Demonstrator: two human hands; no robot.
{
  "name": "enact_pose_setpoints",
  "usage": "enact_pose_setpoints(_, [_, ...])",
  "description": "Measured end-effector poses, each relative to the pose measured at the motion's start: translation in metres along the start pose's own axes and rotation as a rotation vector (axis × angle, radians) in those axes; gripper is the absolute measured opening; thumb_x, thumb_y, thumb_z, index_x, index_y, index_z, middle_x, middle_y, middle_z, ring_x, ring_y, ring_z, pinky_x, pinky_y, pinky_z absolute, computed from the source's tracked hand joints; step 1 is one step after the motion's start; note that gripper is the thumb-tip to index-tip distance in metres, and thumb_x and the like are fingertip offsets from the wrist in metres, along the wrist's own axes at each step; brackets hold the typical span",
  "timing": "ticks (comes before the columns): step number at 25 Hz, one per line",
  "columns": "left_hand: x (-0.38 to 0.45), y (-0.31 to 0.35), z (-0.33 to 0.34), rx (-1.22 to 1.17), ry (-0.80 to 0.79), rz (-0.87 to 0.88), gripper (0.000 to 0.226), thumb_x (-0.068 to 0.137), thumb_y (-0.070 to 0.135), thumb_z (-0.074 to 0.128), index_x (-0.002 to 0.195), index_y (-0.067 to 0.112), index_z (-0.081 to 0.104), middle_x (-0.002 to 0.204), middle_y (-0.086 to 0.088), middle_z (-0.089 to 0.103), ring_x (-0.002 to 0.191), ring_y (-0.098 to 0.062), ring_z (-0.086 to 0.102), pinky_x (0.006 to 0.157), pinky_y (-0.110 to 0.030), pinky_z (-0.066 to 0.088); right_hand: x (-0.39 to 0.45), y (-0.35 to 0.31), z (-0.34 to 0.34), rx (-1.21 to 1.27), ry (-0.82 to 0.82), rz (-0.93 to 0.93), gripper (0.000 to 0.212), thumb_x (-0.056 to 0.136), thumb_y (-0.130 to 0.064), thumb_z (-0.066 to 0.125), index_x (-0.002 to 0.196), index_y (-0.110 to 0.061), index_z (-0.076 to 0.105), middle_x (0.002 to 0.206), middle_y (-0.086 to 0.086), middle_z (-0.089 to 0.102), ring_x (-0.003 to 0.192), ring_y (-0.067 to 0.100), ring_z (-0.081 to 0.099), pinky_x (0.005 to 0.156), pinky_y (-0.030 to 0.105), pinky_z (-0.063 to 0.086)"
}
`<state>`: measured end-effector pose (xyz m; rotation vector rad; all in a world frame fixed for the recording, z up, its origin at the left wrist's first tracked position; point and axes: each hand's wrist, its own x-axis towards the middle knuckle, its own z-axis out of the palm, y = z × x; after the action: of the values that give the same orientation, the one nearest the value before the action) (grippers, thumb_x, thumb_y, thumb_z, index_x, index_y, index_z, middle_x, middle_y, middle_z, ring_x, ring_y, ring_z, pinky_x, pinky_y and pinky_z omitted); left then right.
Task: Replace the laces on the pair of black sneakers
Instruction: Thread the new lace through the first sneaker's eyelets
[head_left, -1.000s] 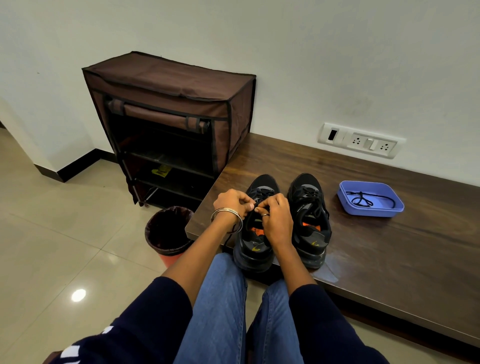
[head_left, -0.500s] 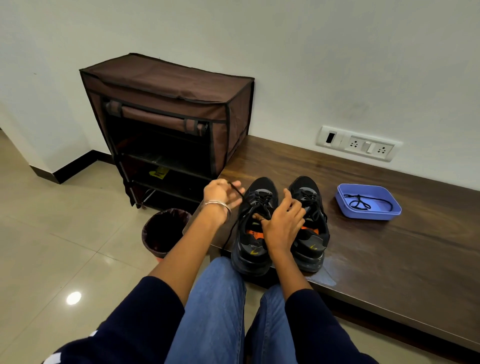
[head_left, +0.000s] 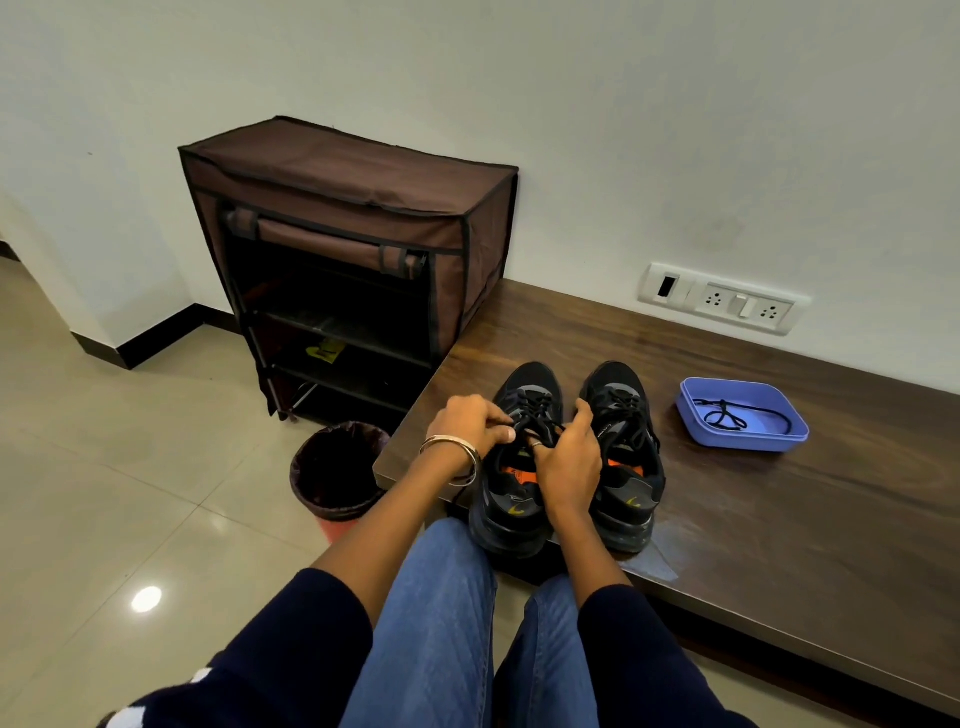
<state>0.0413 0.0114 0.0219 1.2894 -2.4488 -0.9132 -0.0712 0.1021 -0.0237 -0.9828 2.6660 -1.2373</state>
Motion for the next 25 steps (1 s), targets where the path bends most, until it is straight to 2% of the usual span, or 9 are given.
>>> enact_pose_setpoints(4, [0.003,0.003,-0.003,-0.202,0.213,-0.043,0.008,0.083,0.025,0.07,0.079,0.029,0.075,0.082,0.008,0.071,0.081,-0.012,0.064,0.076,-0.029,0.054,0.002,0.004,0.001,0.039,0.021,0.004,0.087,0.075,-0.015,0.08,0.144,-0.011,0.027,0.118,0.011,0.061,0.112,0.027,0.059,0.089,0.041,0.052])
enact_pose_setpoints(8, [0.008,0.013,-0.042,-1.362,0.342,-0.181,0.024,0.097,0.006,0.046,0.078,0.016,0.057,0.08,0.001,0.067,0.06,-0.009,0.052,0.039,-0.017,0.031,0.002,0.002,0.002,0.064,0.024,0.032,0.087,0.077,-0.024,0.08,0.144,-0.011,0.028,0.116,0.011,0.062,0.111,0.026,0.059,0.088,0.04,0.052])
enact_pose_setpoints(10, [0.005,0.012,-0.054,-1.664,0.327,-0.183,0.027,0.101,0.008,0.035,0.079,0.014,0.049,0.08,-0.001,0.065,0.057,-0.011,0.05,0.035,-0.017,0.025,0.001,0.0,0.003,0.048,0.019,0.029,0.085,0.077,-0.026,0.08,0.144,-0.01,0.03,0.113,0.011,0.063,0.11,0.027,0.059,0.087,0.041,0.053])
enact_pose_setpoints(12, [-0.002,0.008,-0.051,-1.789,0.256,-0.209,0.028,0.101,0.014,0.035,0.076,0.016,0.047,0.069,0.002,0.056,0.054,-0.011,0.048,0.035,-0.018,0.022,0.002,-0.001,0.002,0.03,0.001,0.035,0.081,0.078,-0.025,0.079,0.142,-0.01,0.032,0.112,0.01,0.063,0.109,0.027,0.059,0.086,0.041,0.053])
enact_pose_setpoints(14, [-0.007,0.001,-0.038,-1.696,0.173,-0.297,0.029,0.098,0.022,0.039,0.071,0.017,0.047,0.056,0.004,0.048,0.046,-0.01,0.044,0.034,-0.016,0.018,0.003,-0.001,0.002,0.001,-0.016,0.044,0.072,0.081,-0.024,0.076,0.14,-0.009,0.037,0.116,0.01,0.061,0.111,0.027,0.058,0.087,0.04,0.051])
enact_pose_setpoints(17, [-0.009,-0.011,-0.019,-1.03,0.047,-0.372,0.031,0.095,0.031,0.048,0.073,0.012,0.058,0.053,-0.002,0.05,0.034,-0.012,0.039,0.036,-0.013,0.021,0.002,-0.001,0.0,-0.036,-0.021,0.035,0.056,0.083,-0.024,0.073,0.131,-0.009,0.048,0.116,0.009,0.06,0.111,0.027,0.057,0.088,0.041,0.051])
enact_pose_setpoints(19, [-0.014,-0.013,-0.01,-0.658,-0.059,-0.405,0.031,0.097,0.034,0.05,0.079,0.01,0.061,0.057,-0.006,0.058,0.034,-0.015,0.047,0.036,-0.015,0.03,0.001,-0.002,0.0,-0.044,-0.015,0.017,0.049,0.084,-0.024,0.073,0.125,-0.008,0.052,0.115,0.009,0.061,0.109,0.027,0.057,0.087,0.041,0.051])
enact_pose_setpoints(22, [-0.011,-0.017,0.003,-0.358,-0.124,-0.469,0.016,0.094,0.025,0.057,0.085,0.015,0.065,0.08,-0.011,0.068,0.049,-0.02,0.064,0.042,-0.023,0.049,0.001,-0.004,0.0,-0.052,-0.024,0.017,0.046,0.085,-0.023,0.072,0.125,-0.008,0.054,0.117,0.008,0.06,0.112,0.026,0.056,0.09,0.039,0.05])
enact_pose_setpoints(25, [0.001,-0.018,0.012,-0.18,-0.178,-0.415,0.017,0.085,0.019,0.069,0.101,0.012,0.072,0.104,-0.014,0.067,0.081,-0.031,0.07,0.071,-0.04,0.06,0.002,-0.003,-0.001,-0.072,-0.033,0.013,0.044,0.086,-0.023,0.07,0.124,-0.008,0.055,0.118,0.007,0.058,0.113,0.025,0.055,0.091,0.037,0.048])
